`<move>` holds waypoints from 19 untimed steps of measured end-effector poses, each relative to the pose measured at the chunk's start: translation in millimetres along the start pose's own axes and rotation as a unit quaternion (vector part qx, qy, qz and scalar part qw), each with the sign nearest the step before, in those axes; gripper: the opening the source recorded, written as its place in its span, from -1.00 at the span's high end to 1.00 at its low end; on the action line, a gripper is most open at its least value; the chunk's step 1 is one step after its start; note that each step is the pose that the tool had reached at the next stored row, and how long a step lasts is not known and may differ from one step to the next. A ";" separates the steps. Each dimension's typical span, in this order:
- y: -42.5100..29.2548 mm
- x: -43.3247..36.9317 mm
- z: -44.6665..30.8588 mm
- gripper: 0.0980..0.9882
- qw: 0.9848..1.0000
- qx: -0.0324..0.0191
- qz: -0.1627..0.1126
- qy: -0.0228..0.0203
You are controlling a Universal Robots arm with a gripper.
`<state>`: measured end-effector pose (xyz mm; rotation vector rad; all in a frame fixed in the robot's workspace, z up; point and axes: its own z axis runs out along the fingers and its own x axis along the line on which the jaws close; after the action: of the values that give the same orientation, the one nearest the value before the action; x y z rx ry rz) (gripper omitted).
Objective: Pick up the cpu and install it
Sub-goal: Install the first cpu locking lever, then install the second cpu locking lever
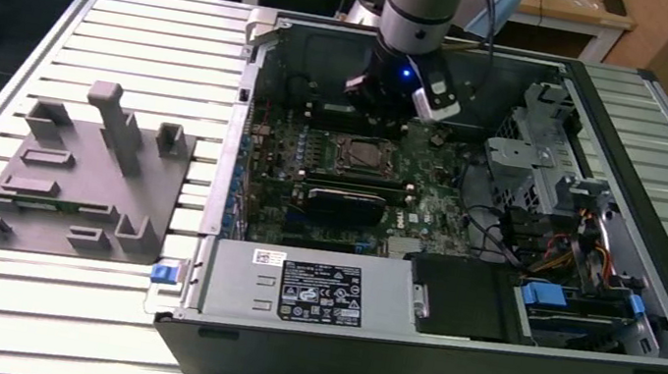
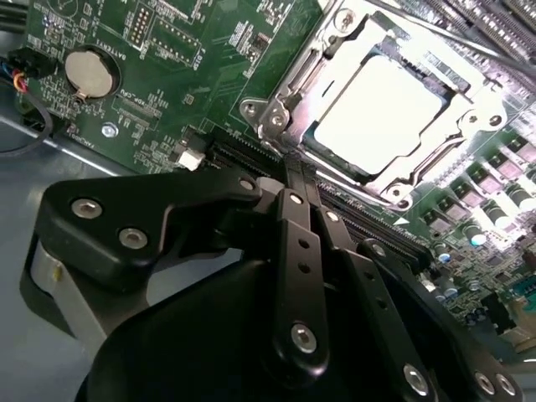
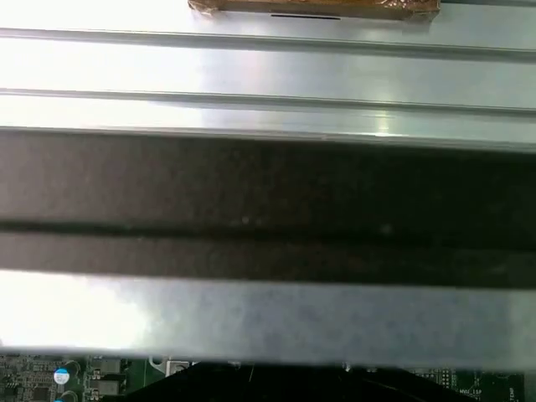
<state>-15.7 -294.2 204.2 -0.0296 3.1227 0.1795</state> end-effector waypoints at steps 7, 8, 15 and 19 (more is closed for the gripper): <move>-3.4 0.1 -0.4 0.98 1.000 0.000 0.000 0.000; -3.7 0.1 -0.4 0.98 1.000 0.000 0.000 0.000; -5.6 0.1 -0.7 0.98 1.000 0.000 0.000 0.000; -7.2 0.1 -0.8 0.98 1.000 0.000 0.000 0.000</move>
<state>-15.7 -301.4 204.2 -0.0295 3.1227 0.1793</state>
